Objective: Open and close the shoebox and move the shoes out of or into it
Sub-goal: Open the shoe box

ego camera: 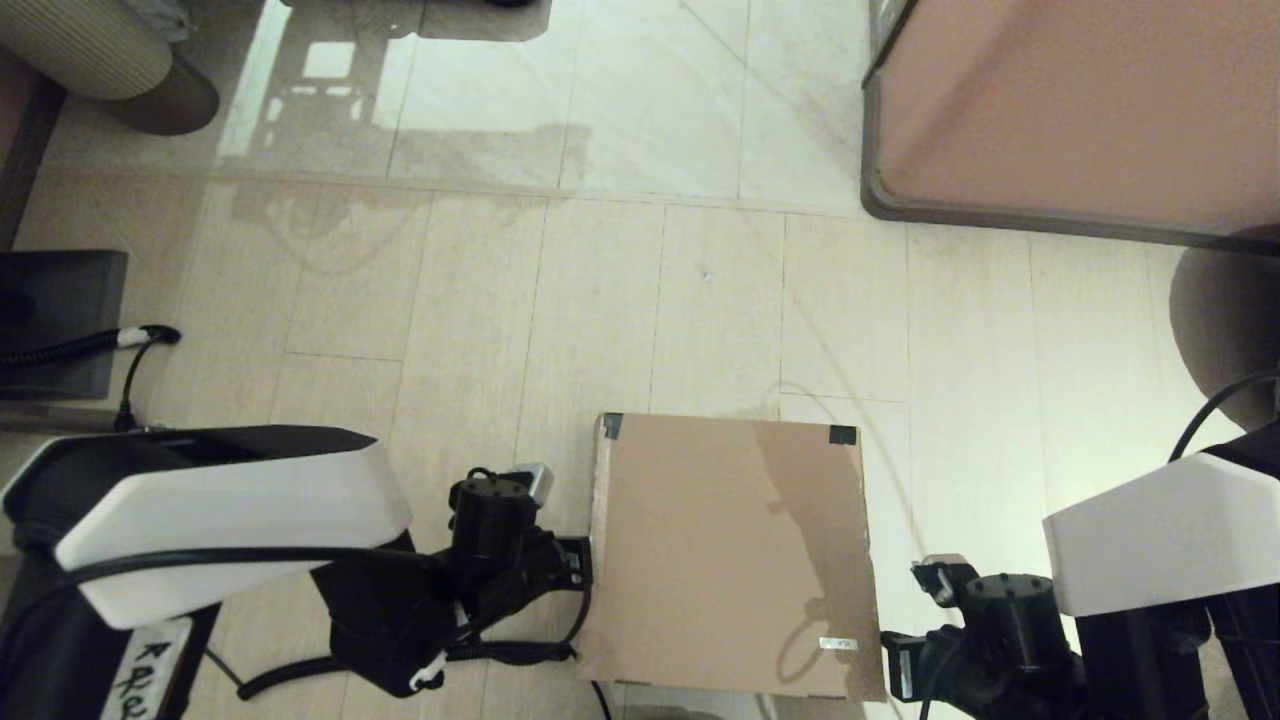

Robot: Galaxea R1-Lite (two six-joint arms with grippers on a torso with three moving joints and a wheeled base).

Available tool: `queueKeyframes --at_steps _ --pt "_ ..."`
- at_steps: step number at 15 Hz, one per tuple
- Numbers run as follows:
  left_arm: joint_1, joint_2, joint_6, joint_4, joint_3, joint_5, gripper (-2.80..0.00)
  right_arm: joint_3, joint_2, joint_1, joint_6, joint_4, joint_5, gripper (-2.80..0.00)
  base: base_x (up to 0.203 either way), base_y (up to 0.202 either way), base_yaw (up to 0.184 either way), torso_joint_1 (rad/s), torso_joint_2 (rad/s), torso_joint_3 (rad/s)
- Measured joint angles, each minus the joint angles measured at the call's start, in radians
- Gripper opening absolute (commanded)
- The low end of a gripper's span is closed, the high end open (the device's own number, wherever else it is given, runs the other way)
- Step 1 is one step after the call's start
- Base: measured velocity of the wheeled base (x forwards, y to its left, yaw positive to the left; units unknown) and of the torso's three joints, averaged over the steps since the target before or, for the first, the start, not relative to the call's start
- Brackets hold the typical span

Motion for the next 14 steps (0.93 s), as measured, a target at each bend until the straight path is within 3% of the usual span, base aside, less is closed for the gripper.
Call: queueKeyframes --at_steps 6,9,14 --pt "0.001 -0.115 -0.007 0.003 0.079 0.016 -2.80 0.068 -0.094 0.000 0.105 0.000 0.001 -2.80 0.000 0.000 0.000 0.000 0.00 0.000" --pt "0.006 -0.127 -0.012 0.000 0.094 0.026 -2.80 0.071 -0.082 -0.004 0.095 0.000 -0.022 -2.80 0.000 0.000 0.000 0.000 0.00 0.000" --pt "0.004 -0.050 -0.011 -0.002 0.004 0.051 -2.80 -0.022 -0.010 -0.001 0.054 0.000 -0.134 -2.80 0.000 0.000 0.000 0.000 0.00 0.000"
